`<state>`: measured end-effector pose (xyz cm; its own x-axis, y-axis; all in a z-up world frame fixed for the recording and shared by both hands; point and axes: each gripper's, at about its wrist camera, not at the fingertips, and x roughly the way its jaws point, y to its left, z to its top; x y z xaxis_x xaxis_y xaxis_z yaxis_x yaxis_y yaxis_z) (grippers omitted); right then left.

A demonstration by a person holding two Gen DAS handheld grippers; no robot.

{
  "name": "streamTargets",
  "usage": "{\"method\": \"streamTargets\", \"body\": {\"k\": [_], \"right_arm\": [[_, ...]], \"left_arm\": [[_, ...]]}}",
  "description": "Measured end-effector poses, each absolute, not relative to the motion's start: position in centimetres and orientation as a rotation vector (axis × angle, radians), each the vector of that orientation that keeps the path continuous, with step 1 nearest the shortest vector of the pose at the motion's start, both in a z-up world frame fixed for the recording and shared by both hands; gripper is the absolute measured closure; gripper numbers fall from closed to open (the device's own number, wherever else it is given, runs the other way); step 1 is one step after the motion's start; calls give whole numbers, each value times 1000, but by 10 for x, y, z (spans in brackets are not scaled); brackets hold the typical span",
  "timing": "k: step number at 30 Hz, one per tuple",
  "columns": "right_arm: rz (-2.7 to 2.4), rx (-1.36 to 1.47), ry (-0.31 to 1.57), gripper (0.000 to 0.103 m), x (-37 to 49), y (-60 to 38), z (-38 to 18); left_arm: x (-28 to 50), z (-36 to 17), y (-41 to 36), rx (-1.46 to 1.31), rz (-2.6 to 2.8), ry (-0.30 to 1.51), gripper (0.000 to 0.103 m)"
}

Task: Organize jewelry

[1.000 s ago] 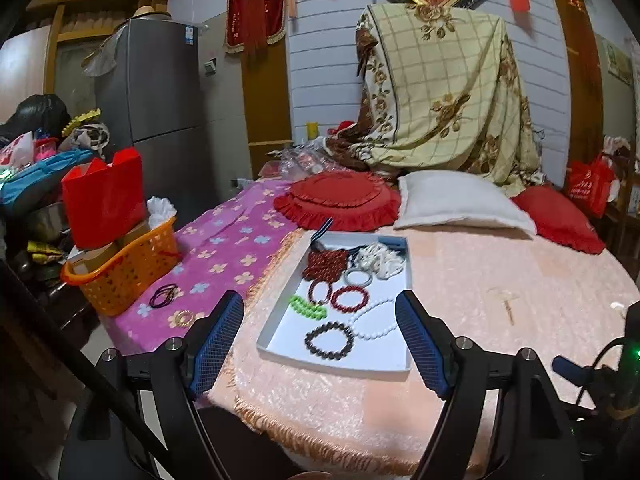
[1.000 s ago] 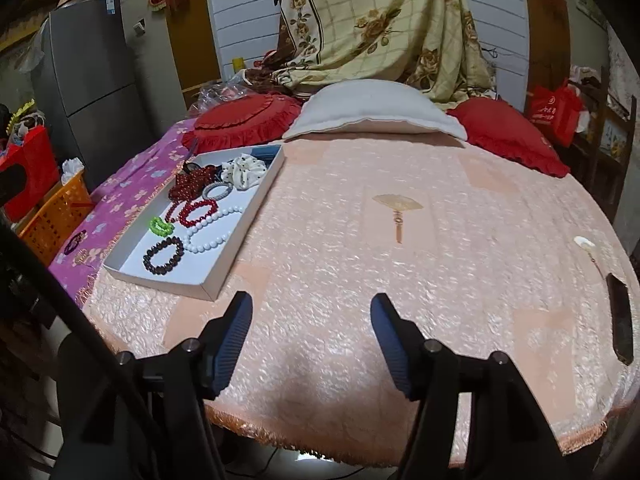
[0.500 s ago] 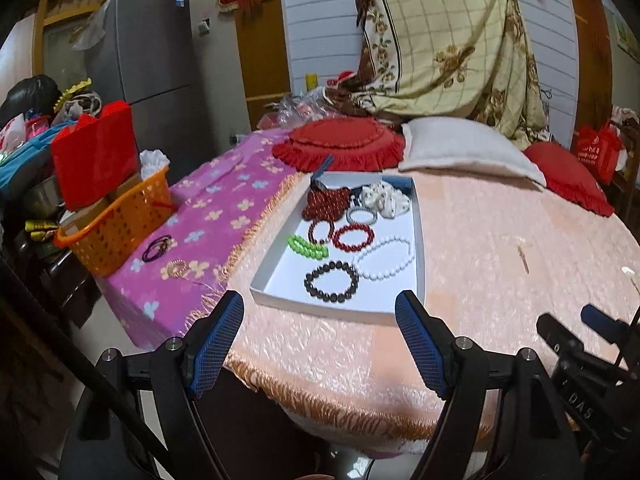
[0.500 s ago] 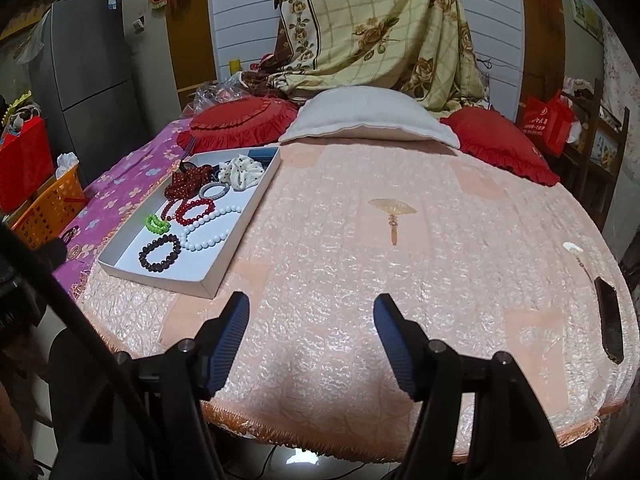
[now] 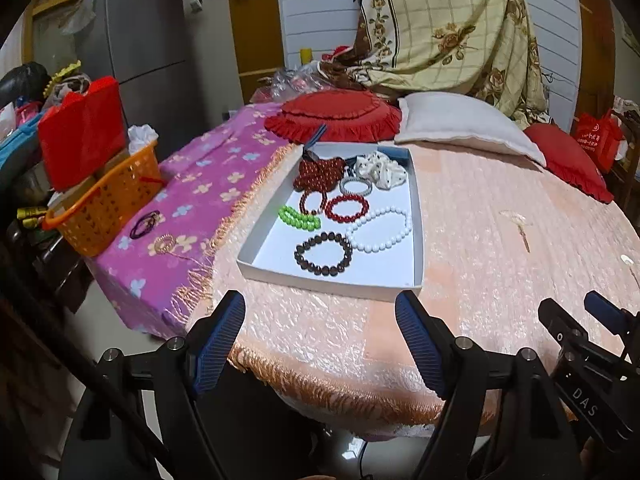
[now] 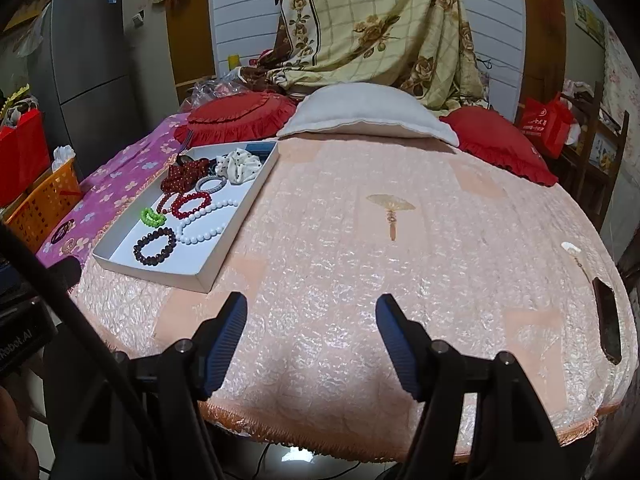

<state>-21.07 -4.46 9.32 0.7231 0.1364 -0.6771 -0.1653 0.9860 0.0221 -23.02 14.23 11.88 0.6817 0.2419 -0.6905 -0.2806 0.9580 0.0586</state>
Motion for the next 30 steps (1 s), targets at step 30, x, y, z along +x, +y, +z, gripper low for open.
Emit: {"method": "streamTargets", "body": {"k": [30], "right_arm": [[162,-73,776,32,-207,-41,83]], "left_arm": [[-225,100,141,-74,253,828,63]]}}
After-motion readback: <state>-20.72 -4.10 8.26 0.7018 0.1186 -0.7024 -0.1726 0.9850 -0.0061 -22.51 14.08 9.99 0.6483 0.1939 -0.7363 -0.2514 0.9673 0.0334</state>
